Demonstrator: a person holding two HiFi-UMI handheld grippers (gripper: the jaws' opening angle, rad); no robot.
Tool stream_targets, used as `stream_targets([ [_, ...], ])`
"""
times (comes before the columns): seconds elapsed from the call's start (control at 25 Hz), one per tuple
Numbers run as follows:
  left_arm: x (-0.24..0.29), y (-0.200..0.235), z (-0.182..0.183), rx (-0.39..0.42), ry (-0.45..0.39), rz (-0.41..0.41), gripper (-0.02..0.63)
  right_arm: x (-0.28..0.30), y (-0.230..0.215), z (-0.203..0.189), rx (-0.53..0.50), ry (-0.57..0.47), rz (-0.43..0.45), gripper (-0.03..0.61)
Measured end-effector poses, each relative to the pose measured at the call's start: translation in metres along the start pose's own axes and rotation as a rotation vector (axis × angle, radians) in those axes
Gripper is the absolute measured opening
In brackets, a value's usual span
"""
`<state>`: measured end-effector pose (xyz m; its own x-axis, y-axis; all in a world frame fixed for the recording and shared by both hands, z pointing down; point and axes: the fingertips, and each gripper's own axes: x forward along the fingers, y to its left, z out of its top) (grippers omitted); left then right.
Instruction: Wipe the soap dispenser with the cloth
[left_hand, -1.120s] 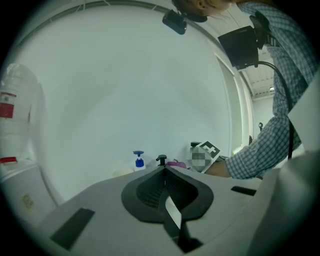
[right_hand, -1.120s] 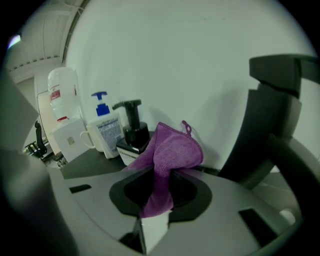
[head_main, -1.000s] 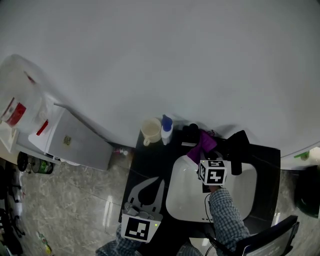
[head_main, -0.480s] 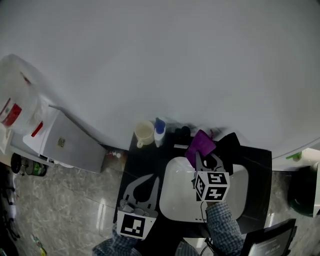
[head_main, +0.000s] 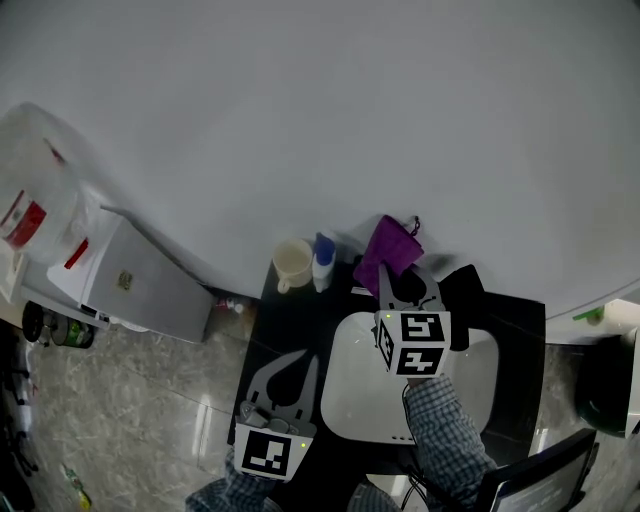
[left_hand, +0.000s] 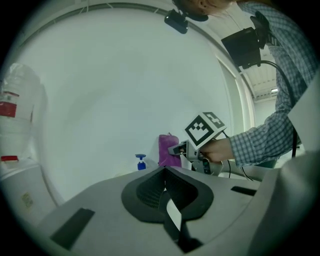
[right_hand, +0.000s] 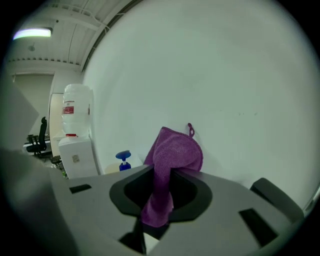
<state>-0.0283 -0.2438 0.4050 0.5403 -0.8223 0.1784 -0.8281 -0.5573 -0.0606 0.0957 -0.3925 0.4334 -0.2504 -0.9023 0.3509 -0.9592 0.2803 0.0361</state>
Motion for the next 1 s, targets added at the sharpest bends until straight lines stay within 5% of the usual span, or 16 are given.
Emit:
stream_targets([
  [0.72,-0.002,0.001,-0.018,-0.004,0.037,0.008,0.002,0.019,0.021,-0.137,-0.140,0.287,0.011,0.080],
  [1.0,-0.002,-0.001,-0.015,-0.028,0.020,0.016,0.002,-0.001,0.019,-0.134,-0.127,0.290,0.019,0.080],
])
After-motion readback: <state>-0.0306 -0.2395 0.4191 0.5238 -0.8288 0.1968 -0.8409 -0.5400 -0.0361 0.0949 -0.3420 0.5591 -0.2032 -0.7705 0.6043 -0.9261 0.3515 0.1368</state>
